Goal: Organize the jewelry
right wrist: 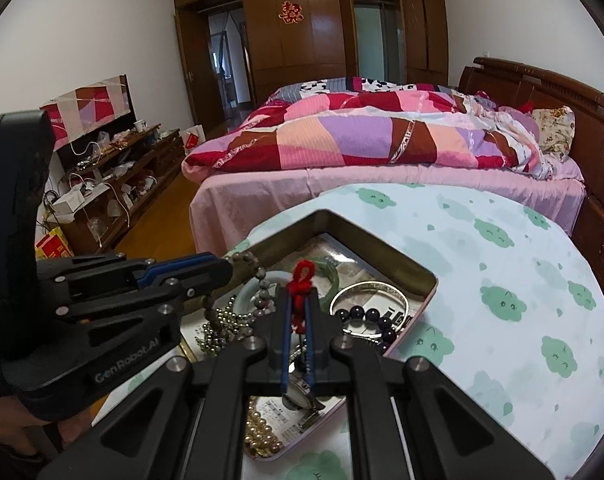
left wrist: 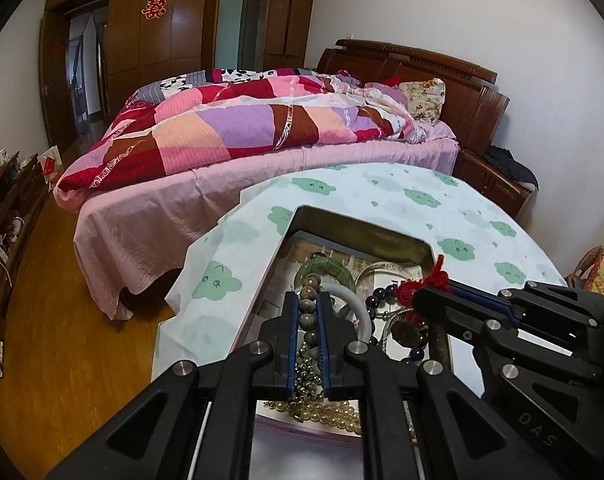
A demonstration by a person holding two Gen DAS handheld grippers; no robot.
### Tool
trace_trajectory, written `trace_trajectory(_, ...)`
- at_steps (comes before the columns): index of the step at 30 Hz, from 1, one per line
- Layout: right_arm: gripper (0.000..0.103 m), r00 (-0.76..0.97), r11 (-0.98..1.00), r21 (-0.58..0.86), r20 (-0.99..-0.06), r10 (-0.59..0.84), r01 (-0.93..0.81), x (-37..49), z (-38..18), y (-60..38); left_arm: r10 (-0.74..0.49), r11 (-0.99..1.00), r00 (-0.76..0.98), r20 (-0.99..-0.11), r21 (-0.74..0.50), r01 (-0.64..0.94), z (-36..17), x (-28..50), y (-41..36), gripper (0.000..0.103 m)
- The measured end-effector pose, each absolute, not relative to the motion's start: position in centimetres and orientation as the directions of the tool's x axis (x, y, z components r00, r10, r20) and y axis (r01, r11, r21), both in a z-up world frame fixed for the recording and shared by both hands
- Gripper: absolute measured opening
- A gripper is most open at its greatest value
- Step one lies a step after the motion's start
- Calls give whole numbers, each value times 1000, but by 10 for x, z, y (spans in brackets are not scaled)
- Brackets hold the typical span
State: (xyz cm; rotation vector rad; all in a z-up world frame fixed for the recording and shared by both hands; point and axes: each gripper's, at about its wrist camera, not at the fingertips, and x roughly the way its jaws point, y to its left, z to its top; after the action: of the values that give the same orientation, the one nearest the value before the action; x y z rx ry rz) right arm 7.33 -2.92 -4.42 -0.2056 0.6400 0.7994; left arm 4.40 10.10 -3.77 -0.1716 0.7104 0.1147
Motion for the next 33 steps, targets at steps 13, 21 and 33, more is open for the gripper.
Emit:
trace_trajectory(13, 42, 497, 721, 89, -667, 555, -687, 86, -64, -38, 79, 968, 753, -654, -131, -215, -36, 43, 106, 68)
trace_trajectory(21, 56, 556, 763, 85, -634, 538, -641, 80, -48, -59, 83, 963, 783, -617, -154, -223, -21, 35, 112, 69)
trace_trajectory(33, 66, 626, 798, 76, -577, 525, -598, 76, -28, -79, 94, 961, 808, -582, -158, -226, -3, 24, 114, 69)
